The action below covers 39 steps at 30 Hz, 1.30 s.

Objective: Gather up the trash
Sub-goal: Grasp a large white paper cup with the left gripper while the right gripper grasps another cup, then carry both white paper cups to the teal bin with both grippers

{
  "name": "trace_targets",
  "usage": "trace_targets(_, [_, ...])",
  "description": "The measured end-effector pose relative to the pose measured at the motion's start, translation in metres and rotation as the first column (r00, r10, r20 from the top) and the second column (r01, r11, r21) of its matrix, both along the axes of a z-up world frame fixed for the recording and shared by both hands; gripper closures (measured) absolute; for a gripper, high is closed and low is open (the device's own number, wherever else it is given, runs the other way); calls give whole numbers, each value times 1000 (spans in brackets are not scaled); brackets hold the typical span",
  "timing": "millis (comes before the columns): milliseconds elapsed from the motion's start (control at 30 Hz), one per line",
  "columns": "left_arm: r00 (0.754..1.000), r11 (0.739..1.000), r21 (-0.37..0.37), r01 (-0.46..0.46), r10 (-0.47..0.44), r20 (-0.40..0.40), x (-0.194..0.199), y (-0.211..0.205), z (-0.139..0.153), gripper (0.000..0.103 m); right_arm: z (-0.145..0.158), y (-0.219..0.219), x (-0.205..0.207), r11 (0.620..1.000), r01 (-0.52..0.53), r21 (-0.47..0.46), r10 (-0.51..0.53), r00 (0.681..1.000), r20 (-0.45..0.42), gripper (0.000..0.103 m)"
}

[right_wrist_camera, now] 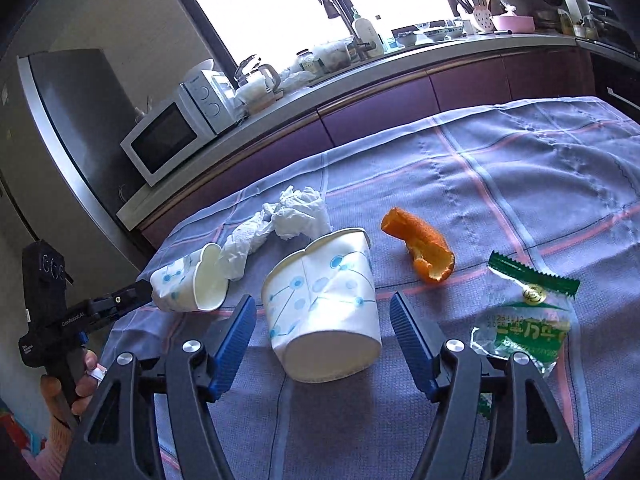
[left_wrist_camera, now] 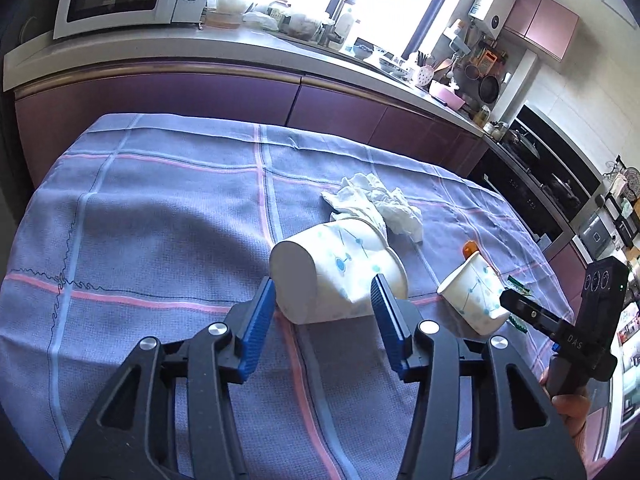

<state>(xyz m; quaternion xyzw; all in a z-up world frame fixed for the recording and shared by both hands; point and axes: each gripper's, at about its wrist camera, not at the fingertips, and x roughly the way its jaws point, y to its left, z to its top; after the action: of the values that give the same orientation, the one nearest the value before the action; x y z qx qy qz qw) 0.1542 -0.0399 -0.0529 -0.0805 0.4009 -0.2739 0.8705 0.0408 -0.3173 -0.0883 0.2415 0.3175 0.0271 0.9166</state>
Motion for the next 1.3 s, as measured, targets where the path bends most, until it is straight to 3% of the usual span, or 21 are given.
trace_targets(300, [998,1000,14,-17,18,-62,19,-14,-11,59,-9,3,8,999,-44,32,45,999,-24,36])
trace_targets(367, [998,1000,17,-15,17,-68,20,-17,-13,65,-11,3,8,998,-51,39,52,998,-30,43])
trace_targets(467, [998,1000,17,-13,14,-65,19,-19,-15,67,-13,2,7,997,-56,53,58,998,-30,46])
trace_targets(500, [998,1000,19,-13,14,-64,19,-20,-15,68,-12,1,7,997,-58,52,60,998,-28,52])
trace_targets(1300, [1000,1000,-5,-18,18,1,-23,11,-3,82,7,34,13,982,-170,85,167,985,42,53])
